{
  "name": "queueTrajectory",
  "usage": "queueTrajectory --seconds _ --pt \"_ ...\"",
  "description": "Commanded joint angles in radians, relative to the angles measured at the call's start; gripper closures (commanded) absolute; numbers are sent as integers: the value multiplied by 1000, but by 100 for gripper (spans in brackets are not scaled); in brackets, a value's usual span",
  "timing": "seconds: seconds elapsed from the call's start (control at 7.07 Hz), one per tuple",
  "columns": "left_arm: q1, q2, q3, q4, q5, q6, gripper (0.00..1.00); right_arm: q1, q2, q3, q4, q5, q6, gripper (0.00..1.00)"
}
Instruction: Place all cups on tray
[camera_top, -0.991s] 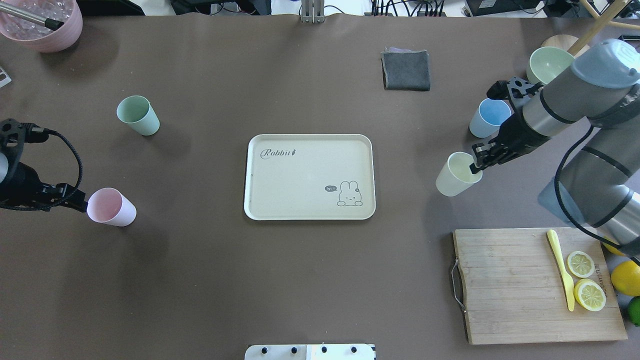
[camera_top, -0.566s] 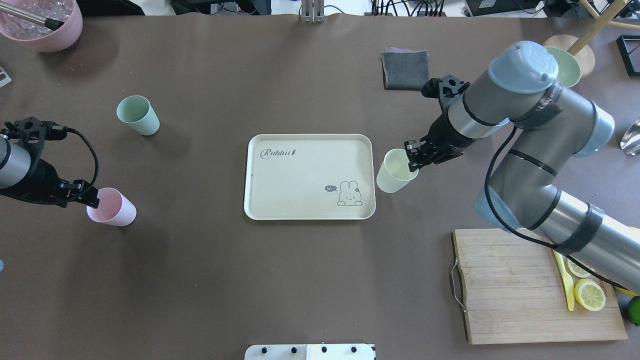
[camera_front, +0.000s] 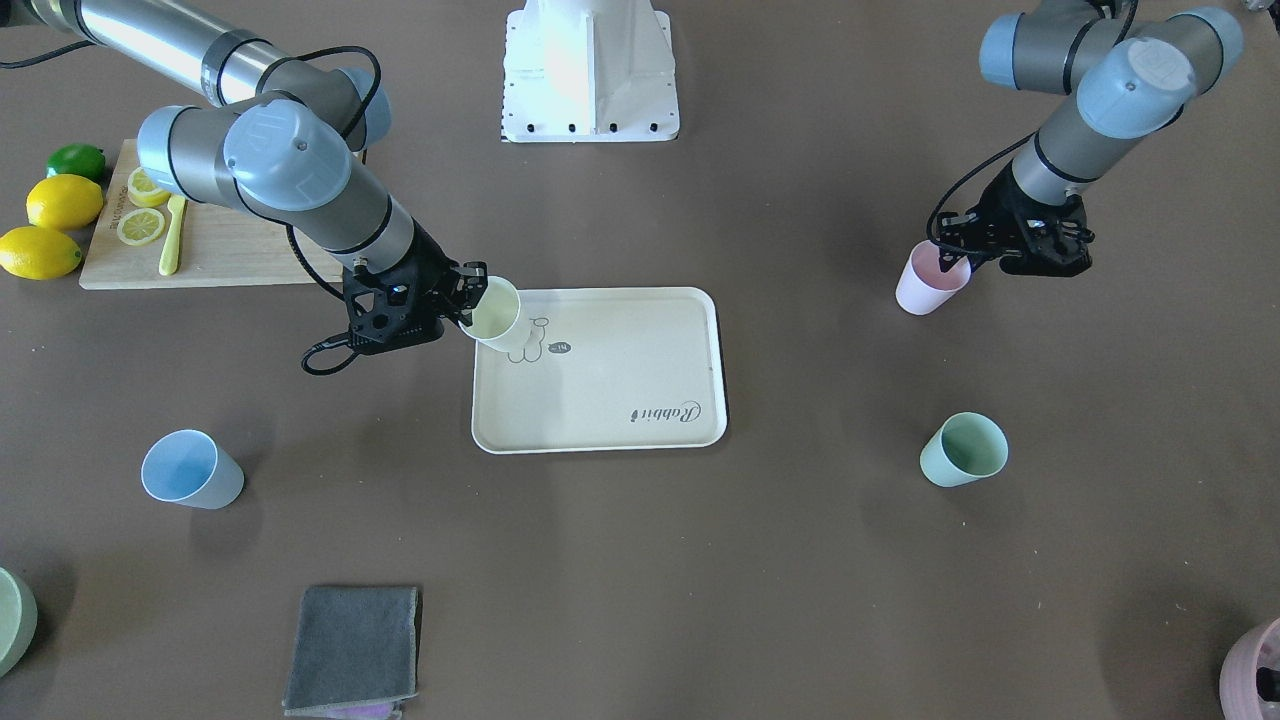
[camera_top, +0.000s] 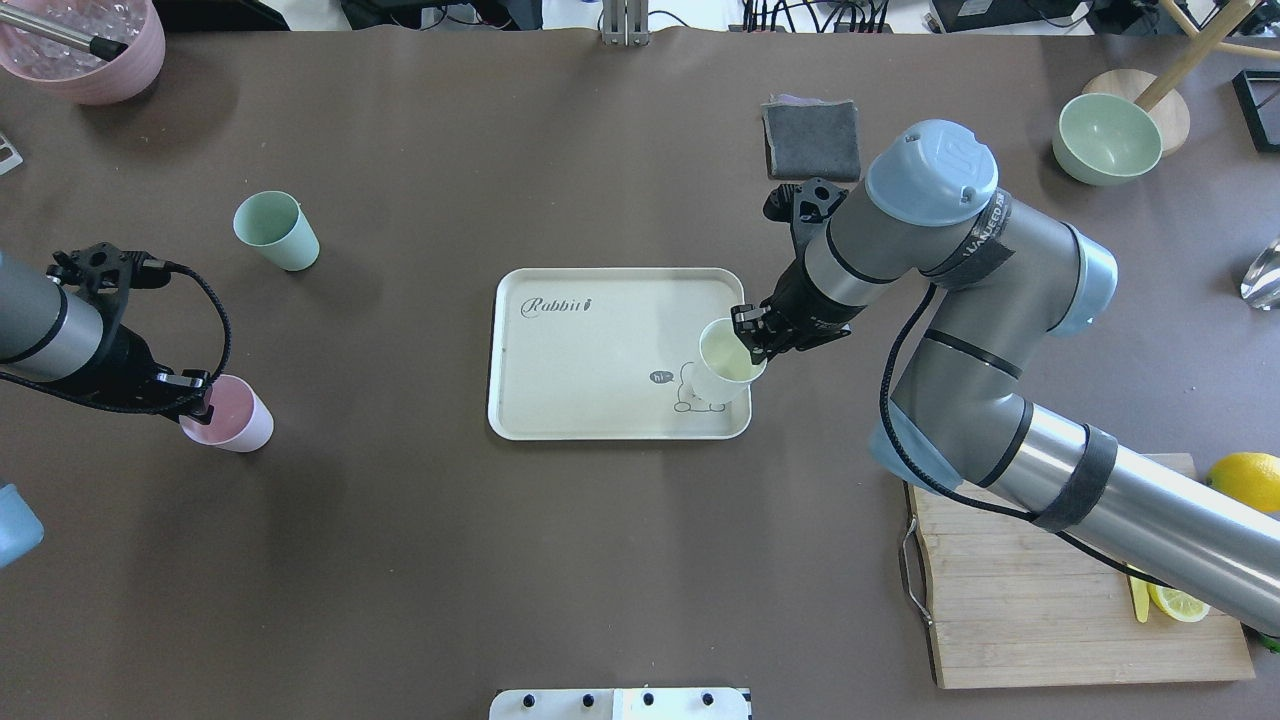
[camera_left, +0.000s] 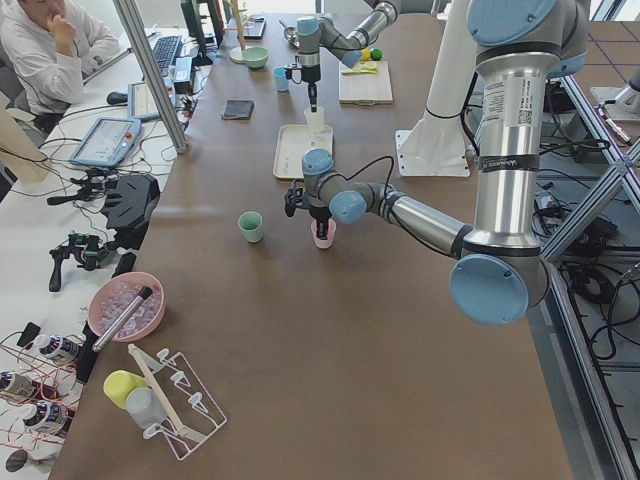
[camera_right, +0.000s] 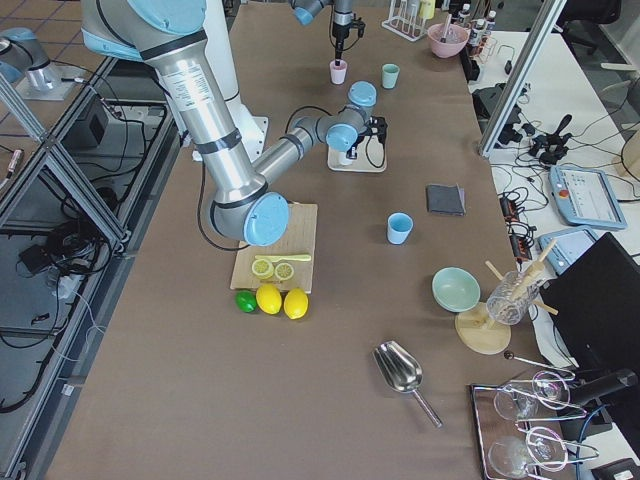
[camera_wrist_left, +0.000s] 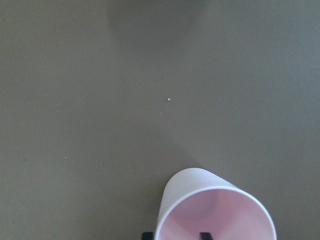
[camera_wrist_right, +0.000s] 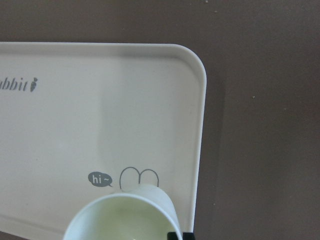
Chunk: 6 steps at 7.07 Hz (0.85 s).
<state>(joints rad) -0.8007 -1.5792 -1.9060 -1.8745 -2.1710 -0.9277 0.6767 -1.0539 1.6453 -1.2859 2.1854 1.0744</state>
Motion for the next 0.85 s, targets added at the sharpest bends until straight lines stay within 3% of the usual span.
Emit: queueTrajectory --seconds 0.0,0.28,0.42,0.57,0.71 --pt "15 -21 2 2 0 -33 100 -22 2 -4 0 -19 4 100" --pt "11 -100 -30 38 -10 -43 100 -37 6 1 0 -47 24 100" --pt "12 -231 -28 160 -10 -90 100 -37 34 -1 -3 -74 59 98" --pt "34 -392 -7 296 -7 -155 100 -25 34 5 -1 -90 59 1" --pt "96 -466 20 349 3 -180 100 16 28 16 -3 -75 55 0"
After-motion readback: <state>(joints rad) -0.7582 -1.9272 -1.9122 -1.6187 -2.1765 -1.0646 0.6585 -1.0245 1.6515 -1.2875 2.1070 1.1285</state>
